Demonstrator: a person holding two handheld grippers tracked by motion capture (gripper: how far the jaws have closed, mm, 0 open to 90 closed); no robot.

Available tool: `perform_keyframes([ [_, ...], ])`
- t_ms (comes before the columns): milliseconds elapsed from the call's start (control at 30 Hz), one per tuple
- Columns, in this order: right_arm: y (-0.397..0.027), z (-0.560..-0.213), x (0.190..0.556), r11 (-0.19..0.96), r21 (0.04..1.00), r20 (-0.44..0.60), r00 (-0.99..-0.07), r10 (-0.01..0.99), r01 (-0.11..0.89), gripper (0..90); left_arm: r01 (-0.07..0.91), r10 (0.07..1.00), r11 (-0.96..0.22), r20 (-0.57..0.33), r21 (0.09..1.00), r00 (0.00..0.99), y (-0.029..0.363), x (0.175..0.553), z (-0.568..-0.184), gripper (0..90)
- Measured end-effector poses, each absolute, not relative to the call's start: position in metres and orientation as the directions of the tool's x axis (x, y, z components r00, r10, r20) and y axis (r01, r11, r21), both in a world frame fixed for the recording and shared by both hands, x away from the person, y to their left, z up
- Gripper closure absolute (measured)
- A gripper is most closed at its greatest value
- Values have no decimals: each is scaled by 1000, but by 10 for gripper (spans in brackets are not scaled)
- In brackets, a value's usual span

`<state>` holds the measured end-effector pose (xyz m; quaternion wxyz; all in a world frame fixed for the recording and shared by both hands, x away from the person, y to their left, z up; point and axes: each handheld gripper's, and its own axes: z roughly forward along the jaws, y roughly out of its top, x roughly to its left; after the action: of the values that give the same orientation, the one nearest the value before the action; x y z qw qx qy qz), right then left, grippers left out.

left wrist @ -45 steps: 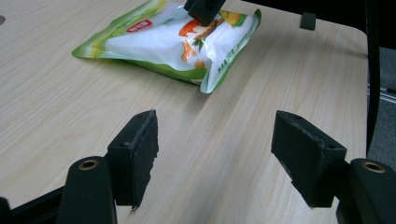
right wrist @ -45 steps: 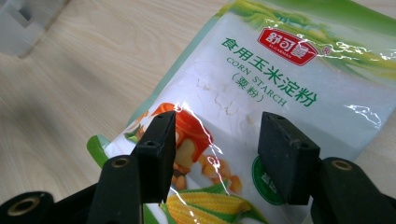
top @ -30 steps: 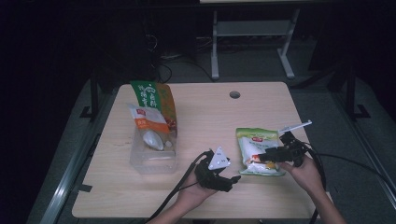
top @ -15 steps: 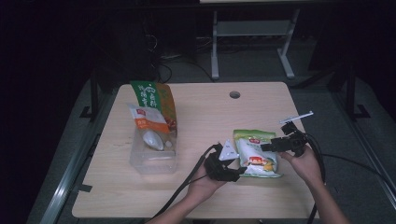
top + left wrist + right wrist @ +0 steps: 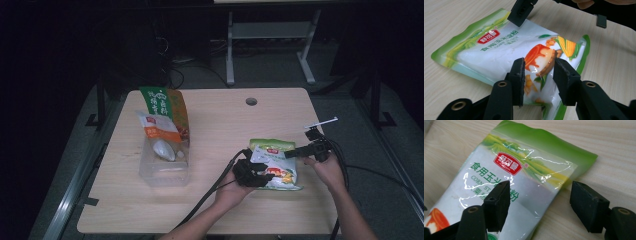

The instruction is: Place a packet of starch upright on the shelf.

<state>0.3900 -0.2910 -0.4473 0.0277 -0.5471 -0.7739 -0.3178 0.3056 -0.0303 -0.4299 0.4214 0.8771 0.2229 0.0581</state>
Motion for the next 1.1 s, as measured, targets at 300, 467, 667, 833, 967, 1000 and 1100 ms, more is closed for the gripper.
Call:
perform_keyframes([
  [300, -288, -455, 393, 218, 420, 442, -408, 799, 881, 392, 361, 455, -570, -82, 739, 887, -34, 307, -429, 649],
  [467, -288, -457, 392, 234, 404, 486, -425, 764, 884, 507, 361, 458, -573, -78, 736, 886, -34, 307, -430, 649],
  [667, -288, -460, 390, 242, 394, 547, -438, 713, 886, 644, 354, 459, -582, -63, 732, 886, -35, 306, -432, 649],
  [833, -291, -464, 388, 222, 392, 595, -430, 679, 893, 756, 351, 457, -586, -60, 731, 887, -34, 305, -434, 649],
  [967, -284, -456, 386, 265, 437, 556, -489, 672, 860, 875, 356, 463, -585, -60, 729, 884, -34, 305, -434, 642],
  [1000, -282, -454, 385, 273, 440, 541, -495, 679, 855, 881, 360, 468, -585, -60, 727, 882, -33, 304, -434, 637],
  [1100, -278, -447, 382, 287, 465, 510, -518, 687, 838, 891, 368, 481, -588, -54, 720, 875, -30, 305, -434, 585],
])
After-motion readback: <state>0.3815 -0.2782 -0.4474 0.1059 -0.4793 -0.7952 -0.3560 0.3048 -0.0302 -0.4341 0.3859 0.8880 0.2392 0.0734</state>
